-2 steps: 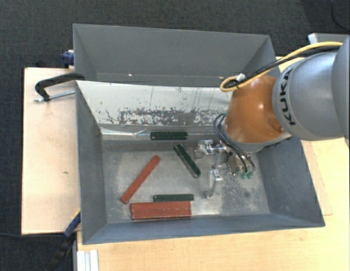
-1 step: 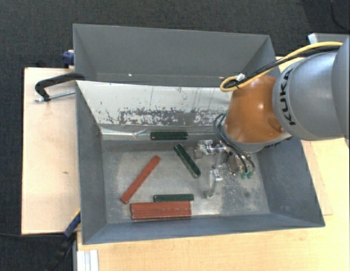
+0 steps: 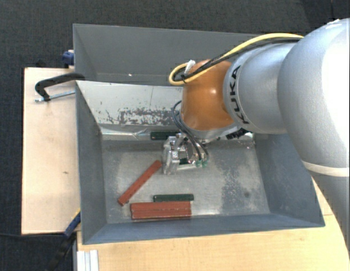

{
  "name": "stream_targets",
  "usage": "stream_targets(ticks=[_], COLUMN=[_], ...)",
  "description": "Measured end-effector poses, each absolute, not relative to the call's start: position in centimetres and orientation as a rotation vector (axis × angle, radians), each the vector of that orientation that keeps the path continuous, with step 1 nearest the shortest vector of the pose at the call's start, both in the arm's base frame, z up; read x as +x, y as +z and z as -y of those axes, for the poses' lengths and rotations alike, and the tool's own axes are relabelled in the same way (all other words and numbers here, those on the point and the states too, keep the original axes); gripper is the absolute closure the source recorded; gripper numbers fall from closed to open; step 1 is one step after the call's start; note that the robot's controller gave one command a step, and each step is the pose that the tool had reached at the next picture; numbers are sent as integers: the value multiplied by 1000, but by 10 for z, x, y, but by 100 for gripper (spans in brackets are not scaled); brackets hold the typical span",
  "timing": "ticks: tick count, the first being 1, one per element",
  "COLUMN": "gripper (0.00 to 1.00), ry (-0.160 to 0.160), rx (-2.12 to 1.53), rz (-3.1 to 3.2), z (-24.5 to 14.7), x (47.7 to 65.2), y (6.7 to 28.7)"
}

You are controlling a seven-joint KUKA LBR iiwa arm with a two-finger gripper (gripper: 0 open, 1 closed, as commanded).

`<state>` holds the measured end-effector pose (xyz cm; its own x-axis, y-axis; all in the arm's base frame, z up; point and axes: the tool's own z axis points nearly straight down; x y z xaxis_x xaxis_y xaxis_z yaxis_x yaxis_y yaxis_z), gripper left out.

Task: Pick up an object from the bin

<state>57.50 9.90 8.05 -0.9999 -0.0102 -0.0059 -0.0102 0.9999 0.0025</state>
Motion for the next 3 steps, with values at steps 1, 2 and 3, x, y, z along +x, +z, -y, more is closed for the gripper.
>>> stream_targets(ticks=[1, 2, 3], gripper=[0, 0, 100], ry=[3, 0, 4], rx=[-16, -67, -342], rz=[-3136, -3135, -3117], z=[-99, -106, -158], x=[575, 576, 580], y=[80, 79, 71])
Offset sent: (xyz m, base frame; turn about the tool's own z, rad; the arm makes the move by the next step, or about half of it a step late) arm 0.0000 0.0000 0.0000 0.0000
